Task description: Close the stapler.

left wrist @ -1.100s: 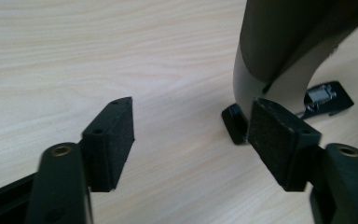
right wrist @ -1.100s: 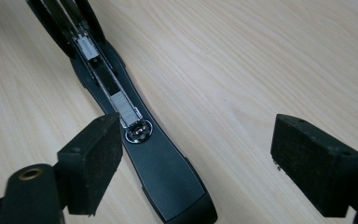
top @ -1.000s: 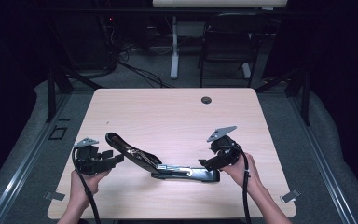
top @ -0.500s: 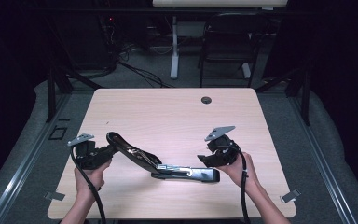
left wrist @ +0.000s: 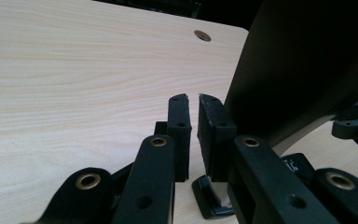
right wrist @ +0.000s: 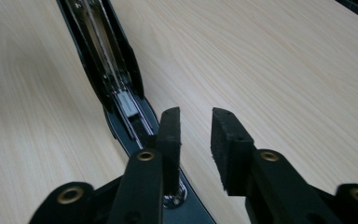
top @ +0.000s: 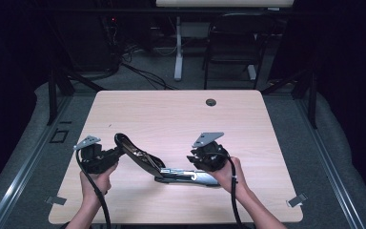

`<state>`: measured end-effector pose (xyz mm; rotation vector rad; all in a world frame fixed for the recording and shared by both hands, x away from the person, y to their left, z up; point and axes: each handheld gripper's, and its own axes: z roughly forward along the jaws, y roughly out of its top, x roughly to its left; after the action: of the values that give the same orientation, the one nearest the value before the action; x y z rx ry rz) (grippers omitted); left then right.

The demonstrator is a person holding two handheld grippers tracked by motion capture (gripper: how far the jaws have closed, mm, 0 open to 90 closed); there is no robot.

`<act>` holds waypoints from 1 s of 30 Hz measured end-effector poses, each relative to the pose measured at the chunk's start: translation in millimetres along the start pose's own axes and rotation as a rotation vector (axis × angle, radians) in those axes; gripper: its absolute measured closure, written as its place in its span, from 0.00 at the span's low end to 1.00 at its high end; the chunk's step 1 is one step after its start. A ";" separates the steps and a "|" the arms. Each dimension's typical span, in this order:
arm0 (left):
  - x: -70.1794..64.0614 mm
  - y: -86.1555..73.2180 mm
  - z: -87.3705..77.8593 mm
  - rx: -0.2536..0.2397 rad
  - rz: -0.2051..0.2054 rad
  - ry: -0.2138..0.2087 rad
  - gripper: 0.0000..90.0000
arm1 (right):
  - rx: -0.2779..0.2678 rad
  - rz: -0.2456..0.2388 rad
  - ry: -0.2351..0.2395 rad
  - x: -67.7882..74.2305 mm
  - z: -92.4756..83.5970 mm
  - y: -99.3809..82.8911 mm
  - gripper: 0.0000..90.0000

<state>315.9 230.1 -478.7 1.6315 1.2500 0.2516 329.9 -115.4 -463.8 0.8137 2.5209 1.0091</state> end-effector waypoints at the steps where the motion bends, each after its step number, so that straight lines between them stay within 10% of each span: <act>1: -0.5 0.3 1.8 0.008 0.004 -0.002 0.93 | -0.009 -0.004 0.001 1.9 1.5 1.4 0.85; 30: -39.7 -1.9 41.9 0.111 0.179 -0.064 1.00 | -0.135 -0.050 0.058 25.8 9.4 45.8 1.00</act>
<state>325.4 173.4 -484.0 1.8359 1.0874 0.2423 331.7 -67.6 -439.9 0.6881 2.4752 1.1876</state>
